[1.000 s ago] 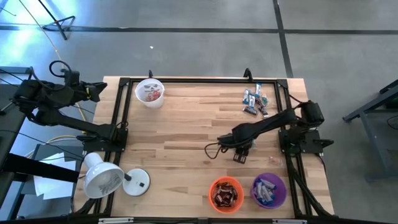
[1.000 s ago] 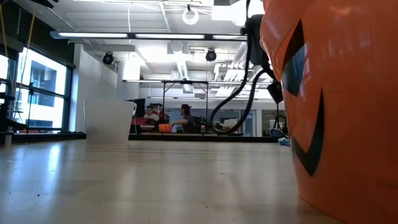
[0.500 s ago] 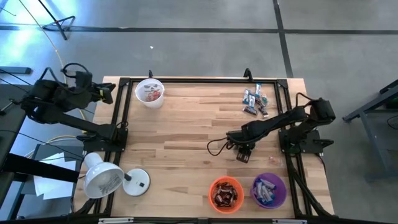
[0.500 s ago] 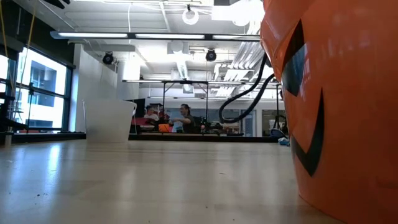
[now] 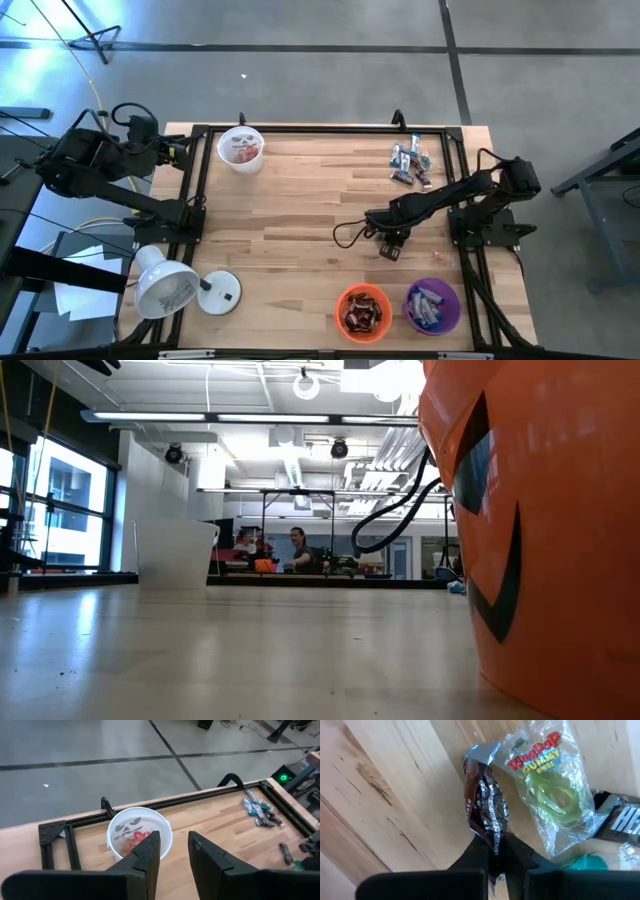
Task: Organize candy in baskets
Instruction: Put the brown chocolate into the orange bucket
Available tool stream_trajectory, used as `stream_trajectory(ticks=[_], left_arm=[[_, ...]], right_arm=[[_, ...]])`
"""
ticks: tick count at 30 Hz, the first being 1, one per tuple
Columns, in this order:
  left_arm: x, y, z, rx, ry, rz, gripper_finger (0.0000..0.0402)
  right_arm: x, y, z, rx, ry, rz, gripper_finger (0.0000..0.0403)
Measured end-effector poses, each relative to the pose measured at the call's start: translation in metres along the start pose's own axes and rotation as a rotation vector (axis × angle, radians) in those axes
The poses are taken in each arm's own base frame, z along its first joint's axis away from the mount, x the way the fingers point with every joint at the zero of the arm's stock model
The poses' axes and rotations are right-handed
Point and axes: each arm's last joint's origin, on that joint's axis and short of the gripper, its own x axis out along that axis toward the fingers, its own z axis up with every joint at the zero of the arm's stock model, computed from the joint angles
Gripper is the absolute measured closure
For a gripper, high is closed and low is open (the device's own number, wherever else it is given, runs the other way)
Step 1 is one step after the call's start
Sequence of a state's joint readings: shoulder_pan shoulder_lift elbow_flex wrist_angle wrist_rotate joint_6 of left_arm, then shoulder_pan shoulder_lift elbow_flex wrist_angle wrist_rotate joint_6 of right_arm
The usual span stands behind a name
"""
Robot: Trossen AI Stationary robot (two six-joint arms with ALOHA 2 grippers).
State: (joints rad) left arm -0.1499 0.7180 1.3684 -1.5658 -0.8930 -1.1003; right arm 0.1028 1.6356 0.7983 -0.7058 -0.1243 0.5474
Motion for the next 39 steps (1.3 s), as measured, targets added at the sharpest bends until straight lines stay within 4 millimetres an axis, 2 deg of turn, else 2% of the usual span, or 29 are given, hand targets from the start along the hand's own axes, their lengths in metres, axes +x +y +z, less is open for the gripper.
stream_trajectory(ticks=[4,8,14,18,22,26,32,35,39], left_arm=[[0.000,0.000,0.000,0.042,-0.015,0.008,0.0313],[0.000,0.001,0.001,0.102,-0.034,0.020,0.0313],[-0.001,0.003,0.002,0.178,-0.058,0.035,0.0313],[-0.002,0.006,0.003,0.206,-0.089,0.050,0.0313],[-0.004,0.012,0.003,0.273,-0.100,0.050,0.0313],[-0.008,0.021,0.004,0.337,-0.112,0.040,0.0313],[-0.016,0.044,0.004,0.387,-0.149,0.022,0.0313],[-0.020,0.055,0.004,0.396,-0.175,0.021,0.0313],[-0.024,0.068,0.003,0.386,-0.198,0.010,0.0313]], right_arm=[[-0.003,0.002,0.001,0.053,0.017,-0.005,0.0384],[-0.018,0.007,0.006,0.061,0.066,-0.032,0.0397],[-0.061,0.022,0.020,0.067,0.067,-0.032,0.0398],[-0.098,0.035,0.030,0.137,0.044,0.038,0.0399],[-0.131,0.057,0.035,0.290,0.029,0.200,0.0398],[-0.151,0.094,0.030,0.496,-0.024,0.339,0.0397],[-0.158,0.159,0.009,0.710,-0.130,0.601,0.0397],[-0.149,0.184,-0.005,0.804,-0.100,0.644,0.0397],[-0.124,0.205,-0.025,0.913,0.023,0.568,0.0397]])
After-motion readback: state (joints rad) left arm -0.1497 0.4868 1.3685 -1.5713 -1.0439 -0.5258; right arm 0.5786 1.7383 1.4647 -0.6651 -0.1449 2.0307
